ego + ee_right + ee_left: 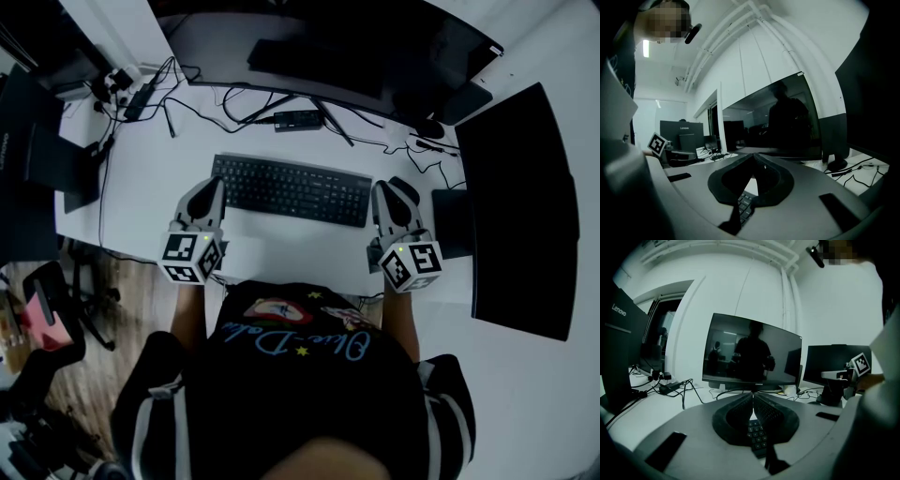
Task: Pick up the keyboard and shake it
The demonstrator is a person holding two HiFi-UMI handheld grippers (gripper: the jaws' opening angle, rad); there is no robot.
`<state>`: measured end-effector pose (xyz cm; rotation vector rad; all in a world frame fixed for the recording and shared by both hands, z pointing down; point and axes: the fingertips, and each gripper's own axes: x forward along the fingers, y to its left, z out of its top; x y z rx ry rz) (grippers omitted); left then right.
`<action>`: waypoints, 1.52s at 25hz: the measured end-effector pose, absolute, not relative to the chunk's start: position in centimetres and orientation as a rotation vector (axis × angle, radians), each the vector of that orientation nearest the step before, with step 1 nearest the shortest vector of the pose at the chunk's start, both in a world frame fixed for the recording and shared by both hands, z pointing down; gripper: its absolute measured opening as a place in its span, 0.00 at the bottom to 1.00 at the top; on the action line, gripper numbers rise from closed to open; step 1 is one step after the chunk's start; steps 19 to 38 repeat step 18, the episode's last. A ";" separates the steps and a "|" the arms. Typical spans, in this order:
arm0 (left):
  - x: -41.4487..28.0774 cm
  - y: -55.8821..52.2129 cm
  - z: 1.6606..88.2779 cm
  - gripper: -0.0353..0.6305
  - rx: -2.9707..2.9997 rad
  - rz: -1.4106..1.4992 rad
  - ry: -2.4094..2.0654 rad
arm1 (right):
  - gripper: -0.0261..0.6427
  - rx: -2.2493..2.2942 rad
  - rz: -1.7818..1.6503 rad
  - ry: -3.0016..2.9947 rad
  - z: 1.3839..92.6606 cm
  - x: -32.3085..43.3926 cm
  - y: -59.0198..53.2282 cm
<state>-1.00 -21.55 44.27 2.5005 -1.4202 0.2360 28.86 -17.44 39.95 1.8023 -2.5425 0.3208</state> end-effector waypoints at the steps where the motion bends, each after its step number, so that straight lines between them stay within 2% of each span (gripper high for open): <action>1: -0.9 -21.5 44.2 0.06 2.503 0.236 -1.419 | 0.04 1.803 0.316 -2.543 39.8 28.9 -17.4; 38: -0.7 -21.1 43.8 0.06 2.503 0.206 -1.408 | 0.04 1.812 0.309 -2.536 39.5 29.1 -16.4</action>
